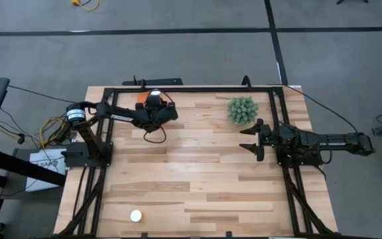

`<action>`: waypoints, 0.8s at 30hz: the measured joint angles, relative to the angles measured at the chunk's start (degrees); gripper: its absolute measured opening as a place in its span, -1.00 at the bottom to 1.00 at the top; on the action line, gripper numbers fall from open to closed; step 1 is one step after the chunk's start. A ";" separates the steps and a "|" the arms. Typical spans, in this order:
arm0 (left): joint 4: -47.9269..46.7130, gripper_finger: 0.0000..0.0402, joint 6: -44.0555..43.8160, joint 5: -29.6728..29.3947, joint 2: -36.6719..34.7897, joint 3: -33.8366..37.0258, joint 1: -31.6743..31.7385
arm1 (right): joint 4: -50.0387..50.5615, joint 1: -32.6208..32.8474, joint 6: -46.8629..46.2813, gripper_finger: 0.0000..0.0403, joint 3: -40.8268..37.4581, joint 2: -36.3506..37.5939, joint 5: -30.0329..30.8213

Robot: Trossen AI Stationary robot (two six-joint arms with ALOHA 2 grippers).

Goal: Pick and place pill bottles into a basket
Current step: Put the orange pill bottle into the orange container

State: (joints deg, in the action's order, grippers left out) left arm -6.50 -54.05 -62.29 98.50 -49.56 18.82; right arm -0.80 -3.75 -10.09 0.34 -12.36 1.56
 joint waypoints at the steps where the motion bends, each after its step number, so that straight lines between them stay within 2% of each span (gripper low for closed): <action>1: 0.04 -0.16 -0.12 1.08 0.00 0.00 0.37 | 0.00 0.00 -0.01 0.54 0.00 0.01 -0.02; 5: 0.02 -0.16 -0.25 5.92 0.00 0.00 2.26 | 0.00 0.00 -0.02 0.54 0.00 0.00 0.00; 16: -0.20 -0.16 -1.93 14.24 0.00 0.00 4.58 | 0.00 0.02 -0.02 0.54 0.00 0.00 0.00; 24: -0.33 -0.15 -2.24 15.19 -0.07 0.00 4.70 | 0.00 0.00 -0.02 0.54 0.00 0.00 0.00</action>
State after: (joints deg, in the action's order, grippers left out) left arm -6.83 -56.29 -47.11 98.43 -49.56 23.53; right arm -0.80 -3.75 -10.11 0.34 -12.36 1.56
